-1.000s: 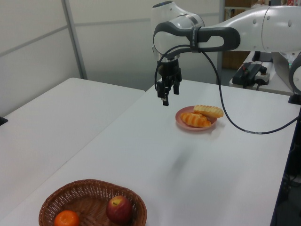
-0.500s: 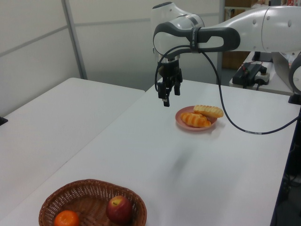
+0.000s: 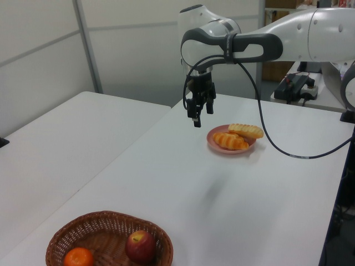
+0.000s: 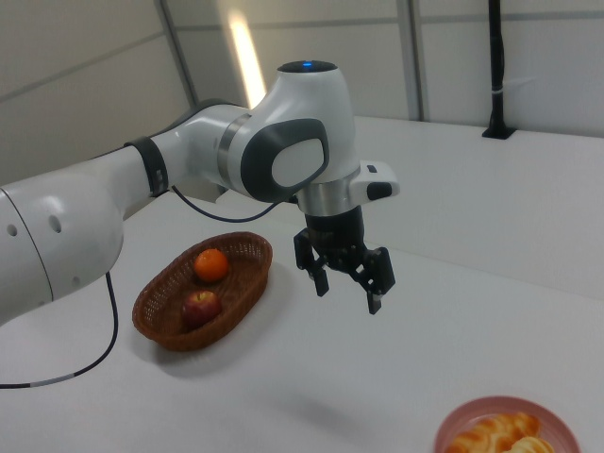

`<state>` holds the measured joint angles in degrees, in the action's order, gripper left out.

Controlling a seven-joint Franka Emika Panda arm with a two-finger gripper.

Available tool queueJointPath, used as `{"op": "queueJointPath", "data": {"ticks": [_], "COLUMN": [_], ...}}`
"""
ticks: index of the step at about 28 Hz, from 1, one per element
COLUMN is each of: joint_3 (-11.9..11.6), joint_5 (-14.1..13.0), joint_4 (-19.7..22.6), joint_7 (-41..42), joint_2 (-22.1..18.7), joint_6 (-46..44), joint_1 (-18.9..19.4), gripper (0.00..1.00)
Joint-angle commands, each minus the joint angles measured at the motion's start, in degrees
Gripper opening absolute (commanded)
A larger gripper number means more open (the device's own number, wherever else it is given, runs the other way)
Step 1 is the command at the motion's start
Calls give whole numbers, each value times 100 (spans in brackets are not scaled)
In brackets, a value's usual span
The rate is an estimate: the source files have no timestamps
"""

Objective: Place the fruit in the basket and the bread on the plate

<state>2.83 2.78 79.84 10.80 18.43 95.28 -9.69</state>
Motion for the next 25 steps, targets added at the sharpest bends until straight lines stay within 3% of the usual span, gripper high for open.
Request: {"op": "queueJointPath", "data": {"ticks": [1, 25], "joint_3": [-20, -11], "joint_5": [12, 12], "joint_4": [163, 163], "joint_7": [98, 107], "joint_2": [-130, -130], "joint_6": [-71, -176], "joint_1": [29, 38], "gripper": [100, 100]}}
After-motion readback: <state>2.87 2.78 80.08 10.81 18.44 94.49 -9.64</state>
